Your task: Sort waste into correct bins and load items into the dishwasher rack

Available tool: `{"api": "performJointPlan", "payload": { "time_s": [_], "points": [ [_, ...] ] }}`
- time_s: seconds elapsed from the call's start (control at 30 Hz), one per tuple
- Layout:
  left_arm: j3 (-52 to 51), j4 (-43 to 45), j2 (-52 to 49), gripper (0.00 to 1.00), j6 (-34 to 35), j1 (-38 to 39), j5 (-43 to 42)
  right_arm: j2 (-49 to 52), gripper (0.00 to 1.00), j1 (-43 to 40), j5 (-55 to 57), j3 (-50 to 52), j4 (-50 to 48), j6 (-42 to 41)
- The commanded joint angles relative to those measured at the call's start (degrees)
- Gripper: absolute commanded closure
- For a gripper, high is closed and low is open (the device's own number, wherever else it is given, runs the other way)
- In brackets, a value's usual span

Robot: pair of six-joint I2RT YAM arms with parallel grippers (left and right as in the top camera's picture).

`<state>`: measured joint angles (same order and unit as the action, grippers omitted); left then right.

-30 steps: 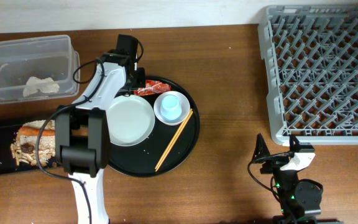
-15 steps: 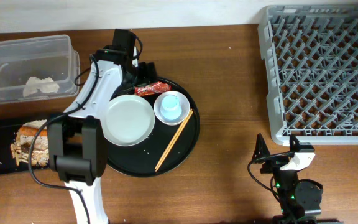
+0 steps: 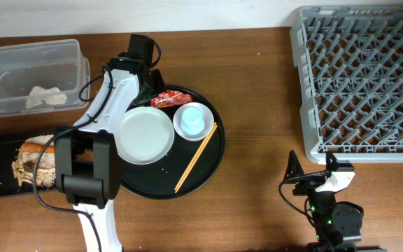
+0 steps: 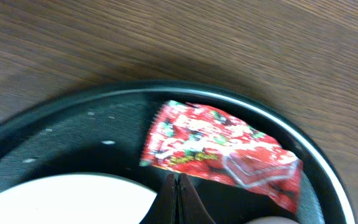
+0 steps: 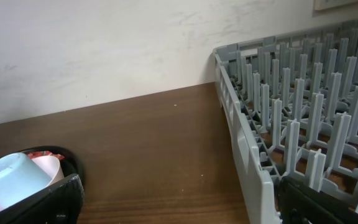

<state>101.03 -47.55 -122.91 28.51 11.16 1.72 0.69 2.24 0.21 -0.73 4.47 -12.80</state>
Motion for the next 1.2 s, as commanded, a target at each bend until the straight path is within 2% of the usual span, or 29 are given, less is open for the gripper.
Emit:
{"api": "performJointPlan", "payload": {
  "time_s": [0.0, 0.13, 0.47, 0.73, 0.8, 0.9, 0.93, 0.97, 1.0, 1.03, 1.1, 1.17],
  "points": [
    [-0.5, -0.07, -2.6, 0.99, -2.82, 0.22, 3.74, -0.48, 0.02, 0.26, 0.48, 0.42, 0.22, 0.55],
    [-0.5, -1.36, -5.55, 1.0, -4.37, 0.2, 3.67, -0.48, 0.02, 0.26, 0.48, 0.42, 0.22, 0.55],
    [-0.48, -9.09, -5.77, 1.0, -4.37, 0.22, 3.15, -0.48, 0.02, 0.26, 0.48, 0.42, 0.22, 0.55],
    [-0.37, -10.84, -1.62, 1.0, -3.89, 0.22, -9.68, -0.48, 0.02, 0.26, 0.48, 0.42, 0.22, 0.55],
    [-0.37, -9.68, -0.2, 0.99, 0.39, 0.2, -10.95, -0.48, 0.02, 0.26, 0.48, 0.42, 0.22, 0.55],
    [-0.72, -7.06, -0.68, 0.99, 10.56, 0.2, -10.93, -0.48, 0.02, 0.26, 0.48, 0.42, 0.22, 0.55],
    [-0.72, -6.71, -1.01, 0.97, 12.61, 0.22, -10.91, -0.48, 0.02, 0.26, 0.48, 0.42, 0.22, 0.55],
    [-0.72, -6.4, -1.55, 0.85, 15.41, 0.28, -10.93, -0.48, 0.02, 0.26, 0.48, 0.42, 0.22, 0.55],
    [-0.72, -5.99, -1.95, 0.63, 17.0, 0.39, -10.95, -0.48, 0.02, 0.26, 0.48, 0.42, 0.22, 0.55],
    [-0.72, -5.38, -2.6, 0.57, 18.4, 0.57, -10.95, -0.48, 0.02, 0.26, 0.48, 0.42, 0.22, 0.55],
    [-0.72, -4.31, -3.61, 0.56, 19.39, 1.03, -10.97, -0.48, 0.02, 0.26, 0.48, 0.42, 0.22, 0.55],
    [-0.72, -4.33, -4.28, 0.48, 21.4, 1.57, -11.04, -0.48, 0.02, 0.26, 0.48, 0.42, 0.22, 0.55]
  ]
}}
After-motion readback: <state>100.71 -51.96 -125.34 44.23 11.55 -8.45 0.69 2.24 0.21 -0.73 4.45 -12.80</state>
